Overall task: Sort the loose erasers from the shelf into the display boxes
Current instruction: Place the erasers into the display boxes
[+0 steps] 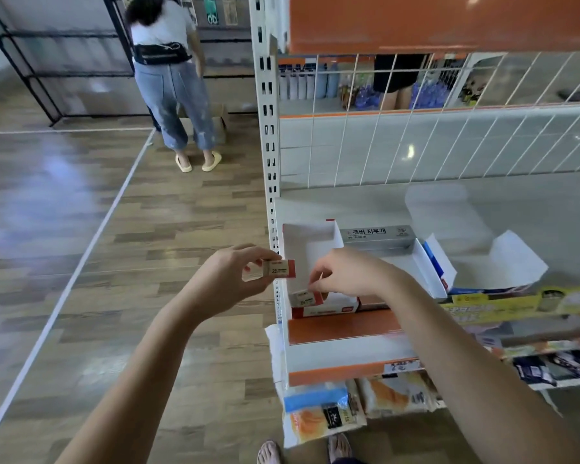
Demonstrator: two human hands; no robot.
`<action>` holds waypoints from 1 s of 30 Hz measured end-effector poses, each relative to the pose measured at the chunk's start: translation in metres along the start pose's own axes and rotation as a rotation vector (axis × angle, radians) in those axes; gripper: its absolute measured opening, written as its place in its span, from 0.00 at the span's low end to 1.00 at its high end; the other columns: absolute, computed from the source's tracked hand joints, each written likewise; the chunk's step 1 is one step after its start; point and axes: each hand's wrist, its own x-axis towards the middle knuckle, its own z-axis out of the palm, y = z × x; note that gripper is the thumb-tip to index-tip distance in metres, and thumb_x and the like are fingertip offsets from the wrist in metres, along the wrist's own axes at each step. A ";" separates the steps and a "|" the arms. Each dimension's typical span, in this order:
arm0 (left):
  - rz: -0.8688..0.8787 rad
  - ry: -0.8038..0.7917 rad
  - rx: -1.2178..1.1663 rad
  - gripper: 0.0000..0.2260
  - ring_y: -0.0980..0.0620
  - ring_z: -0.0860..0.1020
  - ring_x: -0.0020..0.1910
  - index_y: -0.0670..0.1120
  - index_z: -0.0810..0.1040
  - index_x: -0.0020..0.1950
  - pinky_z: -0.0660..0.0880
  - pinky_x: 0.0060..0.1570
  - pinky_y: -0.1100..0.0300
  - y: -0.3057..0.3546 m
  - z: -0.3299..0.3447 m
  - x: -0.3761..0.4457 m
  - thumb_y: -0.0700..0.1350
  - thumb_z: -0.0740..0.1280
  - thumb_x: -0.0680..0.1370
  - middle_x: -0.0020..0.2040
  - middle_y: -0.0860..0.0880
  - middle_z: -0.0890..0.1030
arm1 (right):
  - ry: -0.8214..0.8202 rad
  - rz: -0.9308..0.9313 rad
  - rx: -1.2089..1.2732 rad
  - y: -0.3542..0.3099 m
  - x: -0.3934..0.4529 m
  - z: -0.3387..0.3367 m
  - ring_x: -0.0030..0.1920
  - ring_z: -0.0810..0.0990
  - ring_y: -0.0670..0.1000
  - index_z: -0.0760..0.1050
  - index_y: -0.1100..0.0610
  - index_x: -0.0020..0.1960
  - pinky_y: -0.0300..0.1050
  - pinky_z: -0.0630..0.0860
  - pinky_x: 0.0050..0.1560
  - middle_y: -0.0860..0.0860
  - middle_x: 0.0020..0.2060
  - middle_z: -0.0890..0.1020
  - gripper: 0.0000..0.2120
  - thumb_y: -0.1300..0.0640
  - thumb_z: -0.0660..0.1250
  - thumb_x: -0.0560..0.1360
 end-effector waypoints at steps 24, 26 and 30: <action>-0.048 -0.033 0.014 0.13 0.61 0.77 0.48 0.52 0.79 0.57 0.75 0.50 0.67 0.007 0.007 0.015 0.46 0.70 0.73 0.52 0.56 0.80 | -0.027 -0.024 -0.161 -0.005 0.010 0.011 0.50 0.79 0.54 0.81 0.55 0.53 0.44 0.76 0.47 0.54 0.51 0.82 0.11 0.59 0.63 0.74; -0.048 -0.037 0.019 0.13 0.61 0.77 0.48 0.52 0.79 0.58 0.75 0.50 0.66 0.009 0.006 0.017 0.47 0.71 0.73 0.52 0.56 0.80 | -0.010 -0.029 -0.158 -0.005 0.006 0.008 0.51 0.79 0.53 0.79 0.55 0.56 0.43 0.74 0.47 0.53 0.52 0.81 0.11 0.59 0.63 0.76; -0.045 -0.044 0.060 0.14 0.63 0.75 0.47 0.52 0.78 0.58 0.71 0.49 0.73 0.015 0.005 0.022 0.47 0.70 0.73 0.52 0.57 0.79 | 0.071 -0.059 -0.172 0.002 -0.009 -0.011 0.46 0.74 0.48 0.76 0.53 0.59 0.39 0.66 0.41 0.49 0.52 0.80 0.12 0.55 0.63 0.77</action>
